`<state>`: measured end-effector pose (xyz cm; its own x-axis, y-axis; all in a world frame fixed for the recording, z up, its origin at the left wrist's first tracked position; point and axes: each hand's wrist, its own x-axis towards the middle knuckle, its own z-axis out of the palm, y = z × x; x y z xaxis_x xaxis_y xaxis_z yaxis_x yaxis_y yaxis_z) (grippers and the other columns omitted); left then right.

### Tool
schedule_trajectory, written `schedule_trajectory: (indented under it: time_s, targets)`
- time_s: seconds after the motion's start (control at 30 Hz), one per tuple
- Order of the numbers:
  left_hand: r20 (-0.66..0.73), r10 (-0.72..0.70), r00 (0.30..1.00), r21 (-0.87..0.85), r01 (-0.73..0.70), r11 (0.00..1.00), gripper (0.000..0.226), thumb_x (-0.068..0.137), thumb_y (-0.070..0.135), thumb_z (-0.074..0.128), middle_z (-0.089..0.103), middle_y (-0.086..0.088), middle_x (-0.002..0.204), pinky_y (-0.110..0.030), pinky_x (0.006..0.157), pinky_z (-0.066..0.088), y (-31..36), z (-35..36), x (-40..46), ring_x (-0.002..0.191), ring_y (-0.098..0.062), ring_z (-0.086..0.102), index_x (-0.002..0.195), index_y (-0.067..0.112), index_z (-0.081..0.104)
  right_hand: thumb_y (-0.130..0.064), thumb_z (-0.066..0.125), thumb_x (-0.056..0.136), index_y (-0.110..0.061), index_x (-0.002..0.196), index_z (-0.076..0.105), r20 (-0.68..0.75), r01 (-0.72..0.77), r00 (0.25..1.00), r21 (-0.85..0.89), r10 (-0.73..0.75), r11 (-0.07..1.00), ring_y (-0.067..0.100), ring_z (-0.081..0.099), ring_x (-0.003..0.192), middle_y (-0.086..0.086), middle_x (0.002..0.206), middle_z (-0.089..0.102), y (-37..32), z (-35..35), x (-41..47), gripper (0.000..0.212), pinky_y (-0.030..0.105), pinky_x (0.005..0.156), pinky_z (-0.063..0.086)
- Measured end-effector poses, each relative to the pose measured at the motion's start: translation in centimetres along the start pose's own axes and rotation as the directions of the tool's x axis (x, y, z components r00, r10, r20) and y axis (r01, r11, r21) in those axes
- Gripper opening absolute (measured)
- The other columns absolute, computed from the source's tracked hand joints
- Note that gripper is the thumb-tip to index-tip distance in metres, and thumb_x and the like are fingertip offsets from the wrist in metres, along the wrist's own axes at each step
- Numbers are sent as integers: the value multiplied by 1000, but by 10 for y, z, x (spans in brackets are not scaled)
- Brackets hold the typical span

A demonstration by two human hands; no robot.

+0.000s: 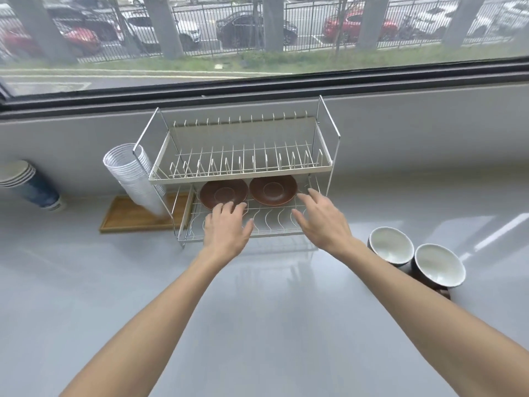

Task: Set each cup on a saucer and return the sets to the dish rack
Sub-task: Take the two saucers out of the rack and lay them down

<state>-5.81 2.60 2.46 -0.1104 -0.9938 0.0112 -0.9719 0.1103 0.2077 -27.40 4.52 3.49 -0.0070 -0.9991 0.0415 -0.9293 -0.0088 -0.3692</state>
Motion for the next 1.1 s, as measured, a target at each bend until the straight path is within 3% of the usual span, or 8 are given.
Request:
schedule_trajectory:
  time_s: [0.2, 0.57, 0.77, 0.87, 1.1]
  targets:
    - [-109, -34, 993, -110, 22, 994, 56, 103, 41, 45, 32, -9, 163, -45, 118, 28, 3, 13, 7, 151, -29, 26, 155, 23, 34, -42, 44, 102, -18, 152, 34, -50, 15, 999, 59, -12, 998, 28, 29, 147, 12, 162, 25, -8, 15, 20, 56, 40, 114, 31]
    - [-11, -118, 993, -347, 107, 932, 57, 102, 43, 45, 38, -6, 160, -43, 115, 36, 19, 55, 50, 147, -25, 35, 154, 23, 35, -42, 44, 102, -18, 150, 37, 11, -69, 998, 117, 68, 991, 25, 32, 146, 8, 160, 30, -3, 46, 67, 55, 41, 112, 34]
    - [68, -122, 990, -460, 140, 877, 56, 101, 42, 47, 42, -8, 156, -42, 107, 40, 21, 70, 87, 138, -30, 46, 152, 20, 37, -41, 45, 101, -8, 129, 52, 65, -153, 987, 101, 147, 983, 33, 50, 125, 13, 129, 56, 2, 61, 101, 44, 44, 95, 45]
    - [98, -161, 982, -471, 188, 862, 50, 102, 41, 46, 49, -9, 148, -41, 100, 42, 19, 77, 105, 132, -33, 51, 144, 16, 44, -40, 44, 102, -11, 144, 44, 67, -181, 983, 131, 173, 975, 33, 42, 137, 13, 150, 43, 5, 65, 121, 51, 45, 103, 42]
    - [122, -165, 979, -558, 205, 804, 62, 101, 41, 50, 37, -7, 162, -41, 117, 31, 19, 91, 128, 151, -25, 32, 155, 18, 33, -44, 43, 101, -12, 144, 42, 138, -266, 960, 161, 245, 950, 39, 43, 133, 17, 143, 45, 11, 74, 155, 53, 47, 105, 40]
